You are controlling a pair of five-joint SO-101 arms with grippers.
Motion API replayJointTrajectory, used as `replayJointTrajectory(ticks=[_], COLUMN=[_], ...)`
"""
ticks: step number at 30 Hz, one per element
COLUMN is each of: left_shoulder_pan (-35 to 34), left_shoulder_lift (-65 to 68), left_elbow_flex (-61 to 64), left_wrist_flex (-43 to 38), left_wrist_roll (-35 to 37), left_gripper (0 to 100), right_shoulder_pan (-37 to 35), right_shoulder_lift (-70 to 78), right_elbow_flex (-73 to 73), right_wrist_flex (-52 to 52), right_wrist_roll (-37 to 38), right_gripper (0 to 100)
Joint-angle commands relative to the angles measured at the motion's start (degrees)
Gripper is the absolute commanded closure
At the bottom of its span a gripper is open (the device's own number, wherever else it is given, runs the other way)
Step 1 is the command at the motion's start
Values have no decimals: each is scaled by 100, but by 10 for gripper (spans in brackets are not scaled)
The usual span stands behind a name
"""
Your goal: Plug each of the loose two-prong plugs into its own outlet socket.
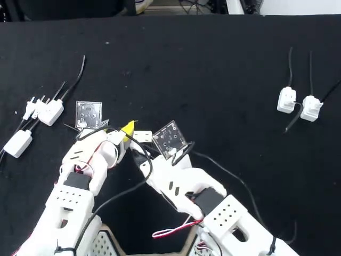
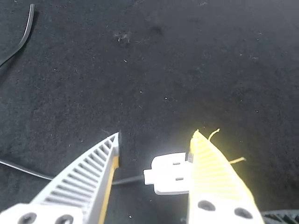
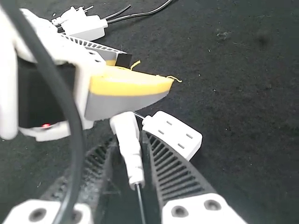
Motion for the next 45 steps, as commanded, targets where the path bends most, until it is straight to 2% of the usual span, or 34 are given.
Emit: replayJointTrajectory(ticks=[1, 9, 13, 16, 22, 24, 29, 33, 38, 45], left_shoulder_pan=[180, -321, -444, -567, -892, -963, -954, -980, -980, -989], left_shoulder_lift=[18, 0, 0, 0, 18, 62, 88, 158, 1213, 3314], left_elbow_flex=[119, -233, -277, -330, -338, -462, -1262, -1464, -1965, -3055], left_wrist_flex=[-18, -9, -18, -18, 18, 281, 1618, 1916, 1934, 1899], left_wrist_roll=[-114, -62, -62, -62, -62, -62, -79, -105, -114, -79], left_gripper=[758, 758, 758, 758, 758, 758, 758, 758, 758, 758], right_shoulder_pan=[299, 273, 273, 290, 431, 598, 765, 800, 976, 985], right_shoulder_lift=[-321, -268, -268, -259, -259, -259, -259, -259, 154, 2018], right_elbow_flex=[-189, -40, 57, 119, -400, -567, -673, -699, -1059, -1886], right_wrist_flex=[-316, -343, -316, -290, 677, 941, 1099, 1099, 1310, 1266], right_wrist_roll=[-79, -35, 545, 703, 703, 695, 695, 703, 721, 730], right_gripper=[988, 988, 988, 988, 988, 988, 988, 988, 988, 988])
